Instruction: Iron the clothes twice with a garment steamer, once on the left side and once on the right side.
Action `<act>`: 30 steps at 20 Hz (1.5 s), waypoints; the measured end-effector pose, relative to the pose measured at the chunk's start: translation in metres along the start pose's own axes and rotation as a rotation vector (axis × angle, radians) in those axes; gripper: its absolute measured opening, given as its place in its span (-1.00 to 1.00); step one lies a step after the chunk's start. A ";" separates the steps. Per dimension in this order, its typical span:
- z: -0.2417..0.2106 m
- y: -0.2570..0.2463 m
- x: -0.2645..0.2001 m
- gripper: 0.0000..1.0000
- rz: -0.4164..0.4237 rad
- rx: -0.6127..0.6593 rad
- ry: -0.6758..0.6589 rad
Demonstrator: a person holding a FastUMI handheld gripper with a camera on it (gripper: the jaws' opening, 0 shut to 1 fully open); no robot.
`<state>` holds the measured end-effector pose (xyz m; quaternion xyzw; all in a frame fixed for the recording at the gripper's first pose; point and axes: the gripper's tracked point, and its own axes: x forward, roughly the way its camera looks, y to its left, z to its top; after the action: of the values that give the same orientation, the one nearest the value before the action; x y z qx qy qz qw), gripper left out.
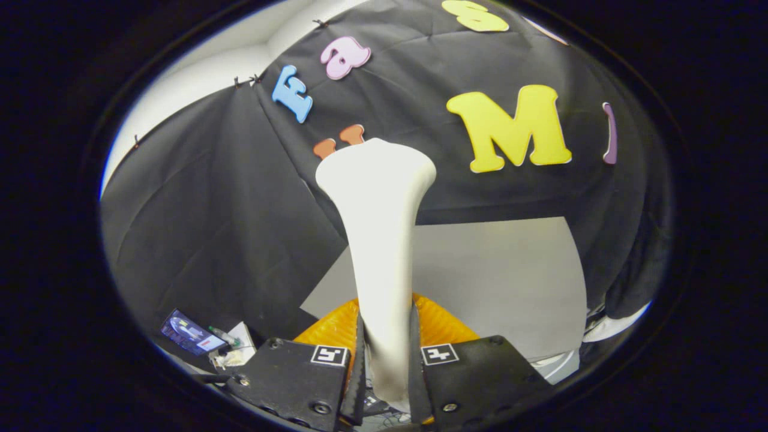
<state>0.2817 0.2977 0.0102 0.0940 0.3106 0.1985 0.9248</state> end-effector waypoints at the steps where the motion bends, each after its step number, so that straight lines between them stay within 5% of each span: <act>1: -0.001 -0.002 -0.012 -0.37 -0.007 0.002 -0.026; 12: 0.020 -0.101 -0.178 -0.37 -0.275 0.110 -0.328; 19: 0.060 -0.182 -0.291 -0.37 -0.478 0.025 -0.530; 30: 0.122 -0.237 -0.367 -0.38 -0.541 -0.053 -0.733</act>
<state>0.1618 -0.0790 0.2333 0.0497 -0.0293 -0.0887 0.9944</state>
